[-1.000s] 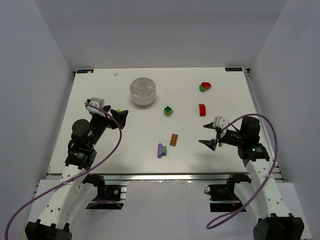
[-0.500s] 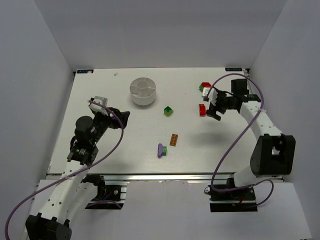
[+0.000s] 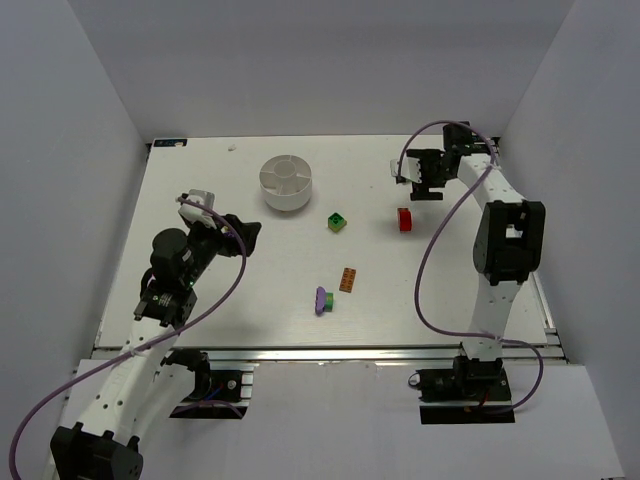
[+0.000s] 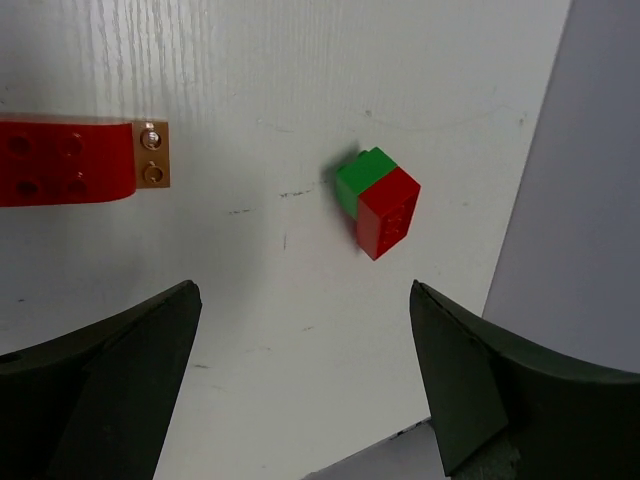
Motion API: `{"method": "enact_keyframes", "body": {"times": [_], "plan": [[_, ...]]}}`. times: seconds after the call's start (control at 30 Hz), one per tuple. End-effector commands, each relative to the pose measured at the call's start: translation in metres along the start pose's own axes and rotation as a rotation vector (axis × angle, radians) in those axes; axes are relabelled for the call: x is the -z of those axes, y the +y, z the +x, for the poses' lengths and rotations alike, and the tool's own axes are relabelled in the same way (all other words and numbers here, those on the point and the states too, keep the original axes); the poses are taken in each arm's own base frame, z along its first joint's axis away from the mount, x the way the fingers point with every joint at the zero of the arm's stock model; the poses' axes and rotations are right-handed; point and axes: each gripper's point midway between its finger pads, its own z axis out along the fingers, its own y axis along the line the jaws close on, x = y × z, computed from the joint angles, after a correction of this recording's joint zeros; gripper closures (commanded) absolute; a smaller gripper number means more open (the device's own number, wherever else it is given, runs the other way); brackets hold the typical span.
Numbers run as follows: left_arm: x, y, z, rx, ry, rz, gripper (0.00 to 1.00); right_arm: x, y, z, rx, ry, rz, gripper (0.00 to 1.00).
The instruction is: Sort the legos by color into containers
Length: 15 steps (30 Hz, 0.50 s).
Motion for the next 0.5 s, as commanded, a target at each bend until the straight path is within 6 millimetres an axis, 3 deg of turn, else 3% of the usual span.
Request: {"method": "enact_keyframes", "body": {"times": [0.0, 0.27, 0.47], "plan": [[0.001, -0.008, -0.015, 0.019, -0.024, 0.024, 0.02, -0.015, -0.01, 0.012, 0.092, 0.034, -0.039, 0.11], [-0.002, -0.016, -0.013, 0.044, -0.006, 0.061, 0.02, -0.058, -0.036, 0.035, 0.172, 0.026, -0.04, 0.11], [-0.002, -0.018, -0.012, 0.051, -0.001, 0.073, 0.02, -0.066, -0.062, 0.044, 0.215, 0.03, 0.033, 0.11]]}}
